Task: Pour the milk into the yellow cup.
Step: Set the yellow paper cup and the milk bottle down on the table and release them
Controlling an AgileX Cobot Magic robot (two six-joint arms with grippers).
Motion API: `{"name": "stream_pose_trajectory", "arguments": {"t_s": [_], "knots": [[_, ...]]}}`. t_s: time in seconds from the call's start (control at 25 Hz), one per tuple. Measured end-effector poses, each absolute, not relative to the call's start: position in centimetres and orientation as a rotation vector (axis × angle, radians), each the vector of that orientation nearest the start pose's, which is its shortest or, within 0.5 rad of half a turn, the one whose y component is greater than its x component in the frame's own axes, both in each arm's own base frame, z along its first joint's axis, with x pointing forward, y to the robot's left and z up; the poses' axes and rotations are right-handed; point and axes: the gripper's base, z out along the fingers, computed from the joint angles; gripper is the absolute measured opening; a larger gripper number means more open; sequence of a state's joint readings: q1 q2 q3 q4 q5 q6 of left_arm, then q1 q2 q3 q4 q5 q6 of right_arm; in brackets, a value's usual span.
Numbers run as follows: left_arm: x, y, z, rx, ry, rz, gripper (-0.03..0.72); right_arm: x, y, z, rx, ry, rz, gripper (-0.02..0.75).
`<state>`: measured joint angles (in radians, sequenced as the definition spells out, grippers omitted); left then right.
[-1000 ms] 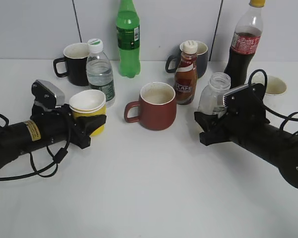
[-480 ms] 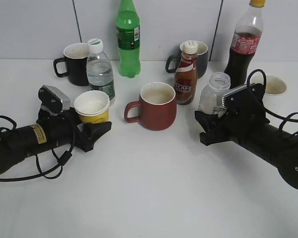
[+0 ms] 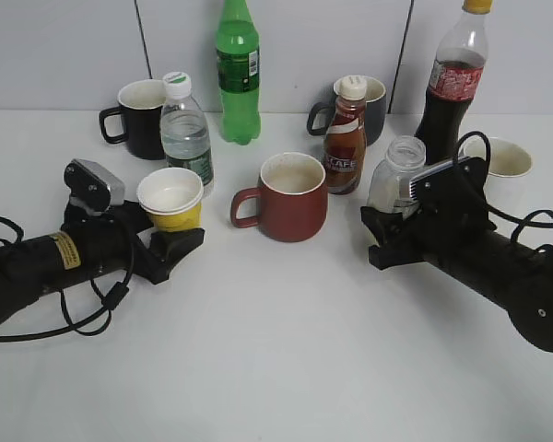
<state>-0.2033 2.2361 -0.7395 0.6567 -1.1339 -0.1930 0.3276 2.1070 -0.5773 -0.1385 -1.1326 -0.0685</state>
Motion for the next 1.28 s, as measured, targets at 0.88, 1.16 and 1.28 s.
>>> {"name": "stream_pose_trajectory", "arguments": {"t_s": [0.88, 1.16, 1.28], "knots": [[29.3, -10.4, 7.6, 0.695, 1.936, -0.509, 0.588, 30.1, 11.1, 7.1, -0.519, 1.887, 0.233, 0.596], [28.1, -9.7, 9.6, 0.632, 2.024, -0.485, 0.588, 29.7, 10.9, 8.5, -0.521, 2.009, 0.224, 0.596], [27.9, -9.3, 10.6, 0.561, 2.088, -0.477, 0.588, 29.3, 10.6, 9.3, -0.506, 2.112, 0.216, 0.596]]}}
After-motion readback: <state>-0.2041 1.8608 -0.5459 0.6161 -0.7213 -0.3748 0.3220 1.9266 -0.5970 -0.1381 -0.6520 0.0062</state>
